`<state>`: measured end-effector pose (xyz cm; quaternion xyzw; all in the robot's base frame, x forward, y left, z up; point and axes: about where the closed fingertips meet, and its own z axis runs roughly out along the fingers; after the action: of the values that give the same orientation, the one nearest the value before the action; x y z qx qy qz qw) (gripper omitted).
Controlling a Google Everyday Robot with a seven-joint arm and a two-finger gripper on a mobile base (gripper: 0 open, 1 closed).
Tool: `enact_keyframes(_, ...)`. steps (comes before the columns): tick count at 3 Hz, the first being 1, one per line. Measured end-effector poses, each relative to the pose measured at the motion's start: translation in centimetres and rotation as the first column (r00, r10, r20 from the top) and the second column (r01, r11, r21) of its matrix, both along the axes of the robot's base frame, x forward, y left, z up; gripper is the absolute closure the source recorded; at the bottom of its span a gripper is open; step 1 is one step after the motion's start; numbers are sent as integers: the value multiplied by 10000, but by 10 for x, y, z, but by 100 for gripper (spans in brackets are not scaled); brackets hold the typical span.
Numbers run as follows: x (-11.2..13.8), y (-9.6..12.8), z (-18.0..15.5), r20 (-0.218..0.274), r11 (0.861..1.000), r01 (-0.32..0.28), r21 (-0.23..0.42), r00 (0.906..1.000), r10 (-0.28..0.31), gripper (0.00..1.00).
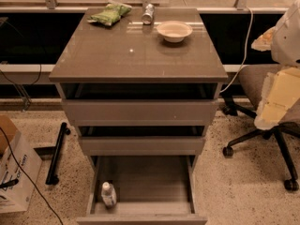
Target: Pick blue plastic bottle from bottom drawer and place on counter
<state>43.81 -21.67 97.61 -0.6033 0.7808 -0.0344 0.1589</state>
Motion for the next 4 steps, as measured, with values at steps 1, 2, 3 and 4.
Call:
enact_keyframes(1,0,0,1,45,10000,5,18,10000,-5,0)
enact_keyframes(2,1,3,-5,248,9991,141,403,9996,-151,0)
enact_keyframes(3,2,2,-24,379,9906,478,1285,9979,-530,0)
enact_keyframes(4,3,4,-22,479,9889,498,1396,9972,-570,0)
